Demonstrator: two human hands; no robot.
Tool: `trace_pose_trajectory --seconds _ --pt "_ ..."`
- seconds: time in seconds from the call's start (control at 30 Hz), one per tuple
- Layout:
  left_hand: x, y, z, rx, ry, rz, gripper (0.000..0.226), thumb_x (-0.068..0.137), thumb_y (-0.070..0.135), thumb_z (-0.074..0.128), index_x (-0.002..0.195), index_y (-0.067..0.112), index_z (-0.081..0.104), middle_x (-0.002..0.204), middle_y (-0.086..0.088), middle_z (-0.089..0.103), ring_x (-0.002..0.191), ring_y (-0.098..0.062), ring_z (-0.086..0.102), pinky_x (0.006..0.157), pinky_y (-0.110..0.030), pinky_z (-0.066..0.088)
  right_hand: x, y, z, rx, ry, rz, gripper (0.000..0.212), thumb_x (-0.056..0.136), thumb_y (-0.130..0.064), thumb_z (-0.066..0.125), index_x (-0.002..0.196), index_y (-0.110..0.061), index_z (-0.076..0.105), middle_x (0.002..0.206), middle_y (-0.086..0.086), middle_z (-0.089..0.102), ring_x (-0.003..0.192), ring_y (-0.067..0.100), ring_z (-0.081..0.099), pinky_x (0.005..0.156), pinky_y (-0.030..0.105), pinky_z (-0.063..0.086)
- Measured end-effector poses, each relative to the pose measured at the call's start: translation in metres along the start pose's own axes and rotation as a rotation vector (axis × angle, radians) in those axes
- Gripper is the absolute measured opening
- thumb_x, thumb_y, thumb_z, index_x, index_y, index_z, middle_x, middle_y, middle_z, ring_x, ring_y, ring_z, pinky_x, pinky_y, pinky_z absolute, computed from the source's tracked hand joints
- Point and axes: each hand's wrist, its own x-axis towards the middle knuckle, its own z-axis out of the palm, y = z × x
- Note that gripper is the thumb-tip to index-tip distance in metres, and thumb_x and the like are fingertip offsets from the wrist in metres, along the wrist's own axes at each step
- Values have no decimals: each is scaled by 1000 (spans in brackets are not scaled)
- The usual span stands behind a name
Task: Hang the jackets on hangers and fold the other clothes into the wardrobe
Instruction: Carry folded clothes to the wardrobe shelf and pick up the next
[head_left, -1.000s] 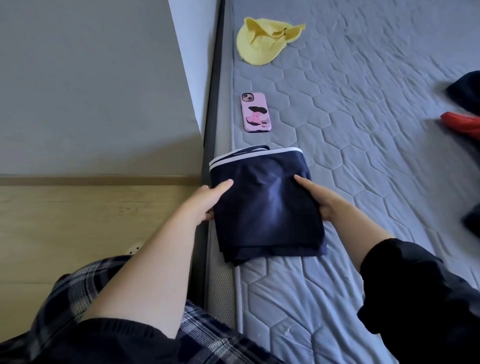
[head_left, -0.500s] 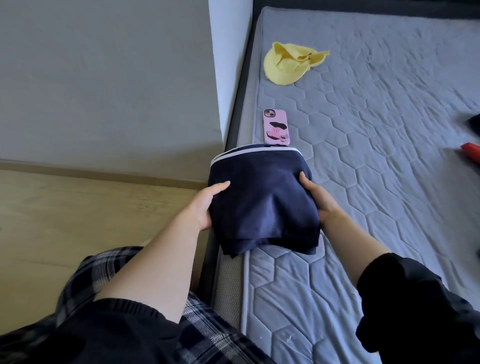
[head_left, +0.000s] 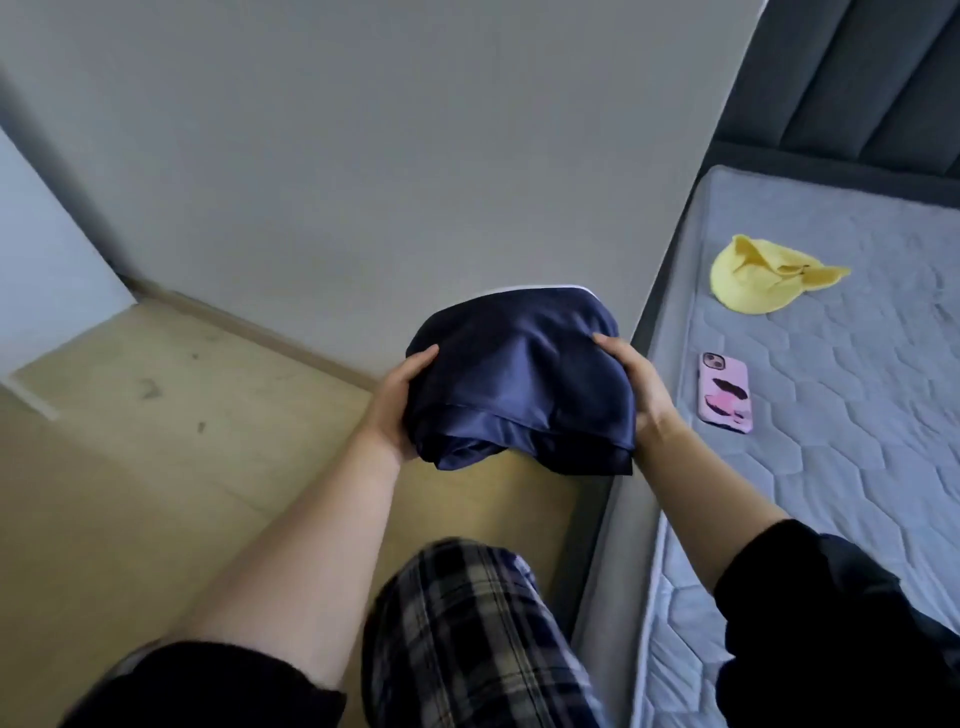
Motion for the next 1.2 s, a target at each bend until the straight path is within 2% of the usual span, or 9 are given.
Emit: trace_pose_trajectory --seconds 0.13,0.3,0.43,0.6,0.77,0.87,1.03,1.13,1.2 --pt "18 56 -76 5 129 57 25 94 26 50 90 10 68 80 -6 69 76 -21 66 66 -26 51 49 23 92 -85 -111 132 24 74 -24 64 87 -4 70 77 15 71 68 26 70 60 35 59" --pt "46 135 -181 -51 291 98 36 90 18 49 58 13 64 56 -2 57 57 -18 56 59 -26 44 129 57 216 -153 -272 243 46 33 -9 86 77 2 75 78 19 70 68 31 70 59 39 58" --pt "40 205 -235 -88 442 114 13 77 14 57 64 11 58 57 -4 52 63 -24 54 76 -40 41 159 68 310 -226 -263 301 22 69 -6 59 88 0 66 74 15 69 64 29 69 60 35 57" --pt "-10 305 -255 -117 576 163 44 92 10 47 52 12 65 51 -1 58 49 -15 60 51 -19 49 146 53 423 -323 -265 389 28 78 -7 52 102 0 63 83 15 67 77 32 65 71 36 52" --pt "-84 421 -252 -149 658 198 22 96 21 47 83 12 63 61 0 68 70 -19 62 59 -24 52 97 9 544 -388 -351 393 37 71 -7 56 107 0 60 101 18 62 87 33 62 79 41 53" --pt "-133 485 -250 -130 667 207 17 98 10 43 92 10 59 65 0 69 71 -21 60 58 -27 52 63 -19 617 -414 -413 425 32 74 -5 52 105 -1 58 102 18 59 88 33 62 81 44 51" --pt "-223 567 -266 -208 693 109 30 98 15 49 127 8 56 122 -23 60 110 -44 58 89 -59 47 7 -44 733 -485 -510 461 26 77 -4 50 101 -3 60 80 12 64 73 29 65 62 37 55" --pt "-271 616 -277 -289 770 182 28 94 16 49 117 7 60 110 -18 65 100 -37 63 93 -52 48 -24 -42 794 -515 -562 435 30 72 -8 57 101 -5 60 78 11 64 70 29 65 58 35 53" --pt "-297 648 -285 -298 820 248 25 93 14 45 112 7 61 100 -14 68 90 -31 66 82 -41 54 -46 -41 833 -545 -575 438 31 70 -16 64 100 -7 62 83 12 65 72 30 65 58 35 53"
